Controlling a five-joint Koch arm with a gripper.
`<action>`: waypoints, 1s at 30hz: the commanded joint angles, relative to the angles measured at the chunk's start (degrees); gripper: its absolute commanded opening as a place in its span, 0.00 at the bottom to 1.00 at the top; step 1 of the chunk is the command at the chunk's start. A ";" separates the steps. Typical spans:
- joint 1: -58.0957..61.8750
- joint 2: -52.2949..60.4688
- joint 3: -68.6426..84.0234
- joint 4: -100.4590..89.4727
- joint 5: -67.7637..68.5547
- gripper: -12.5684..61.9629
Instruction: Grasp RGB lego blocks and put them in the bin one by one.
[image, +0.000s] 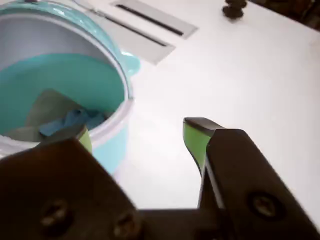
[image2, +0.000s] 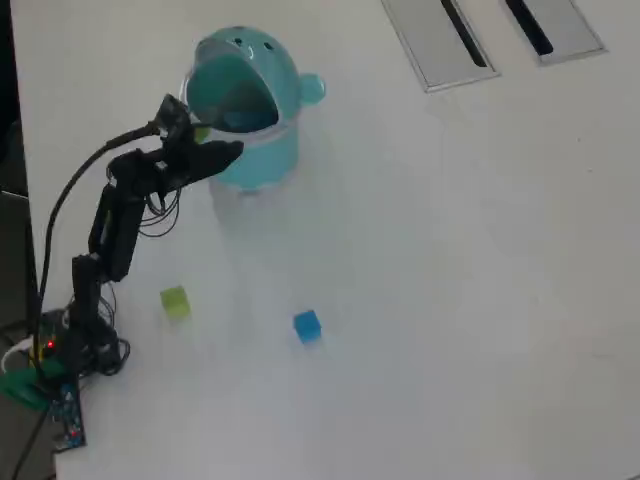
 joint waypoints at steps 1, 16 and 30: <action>0.88 4.39 -3.69 0.62 0.70 0.61; 7.03 12.92 -2.99 8.44 0.88 0.65; 10.20 15.03 2.29 11.16 2.20 0.64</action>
